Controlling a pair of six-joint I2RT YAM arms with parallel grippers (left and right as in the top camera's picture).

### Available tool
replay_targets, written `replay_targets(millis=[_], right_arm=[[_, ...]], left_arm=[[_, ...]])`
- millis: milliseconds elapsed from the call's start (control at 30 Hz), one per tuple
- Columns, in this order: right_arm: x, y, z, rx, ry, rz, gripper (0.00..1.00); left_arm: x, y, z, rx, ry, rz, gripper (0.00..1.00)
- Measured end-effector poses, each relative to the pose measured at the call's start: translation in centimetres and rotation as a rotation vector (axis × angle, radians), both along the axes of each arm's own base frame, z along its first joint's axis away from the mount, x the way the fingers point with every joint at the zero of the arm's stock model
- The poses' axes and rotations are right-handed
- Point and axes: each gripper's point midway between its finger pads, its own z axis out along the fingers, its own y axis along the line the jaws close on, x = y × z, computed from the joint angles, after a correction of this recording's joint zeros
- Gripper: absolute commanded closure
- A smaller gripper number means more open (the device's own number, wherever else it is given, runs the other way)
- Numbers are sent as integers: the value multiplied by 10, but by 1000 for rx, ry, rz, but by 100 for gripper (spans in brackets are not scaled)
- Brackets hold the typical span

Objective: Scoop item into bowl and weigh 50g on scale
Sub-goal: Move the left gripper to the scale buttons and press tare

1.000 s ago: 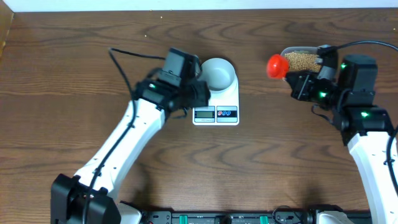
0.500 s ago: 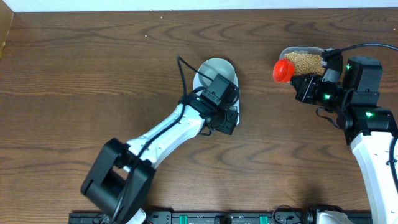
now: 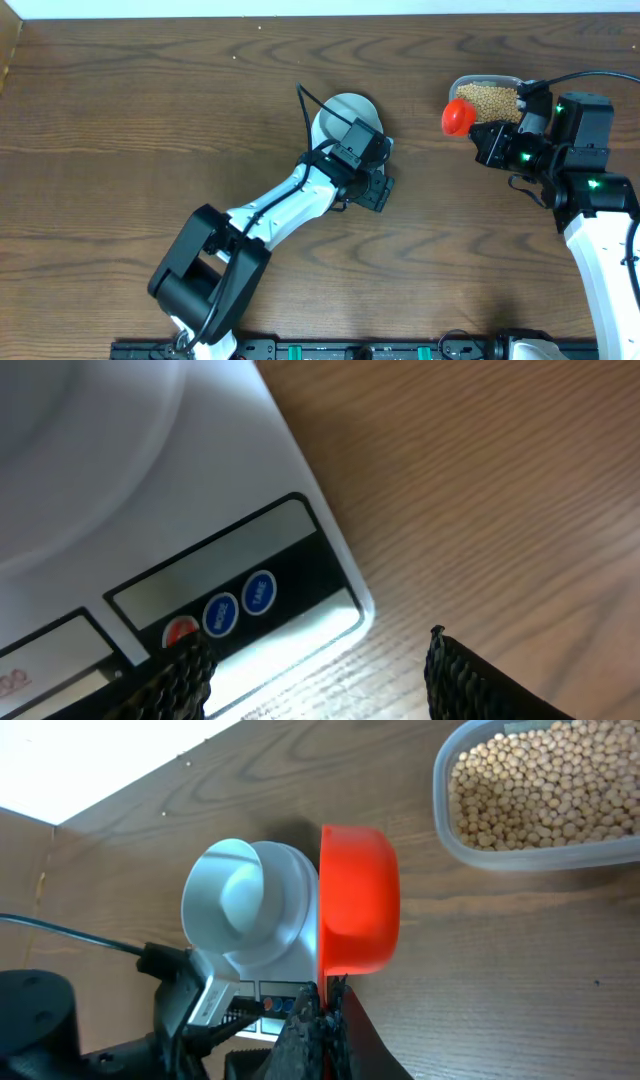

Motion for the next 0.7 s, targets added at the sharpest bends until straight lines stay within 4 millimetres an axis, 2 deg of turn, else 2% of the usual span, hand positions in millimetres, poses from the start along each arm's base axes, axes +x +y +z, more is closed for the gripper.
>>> replay_targets(millis=[333, 700], right_arm=[[-3, -2, -4, -7, 21, -8, 99], [-3, -2, -4, -7, 23, -8, 99]], left_arm=[[7, 5, -11, 38, -19, 20, 30], [9, 6, -12, 49, -29, 24, 30]])
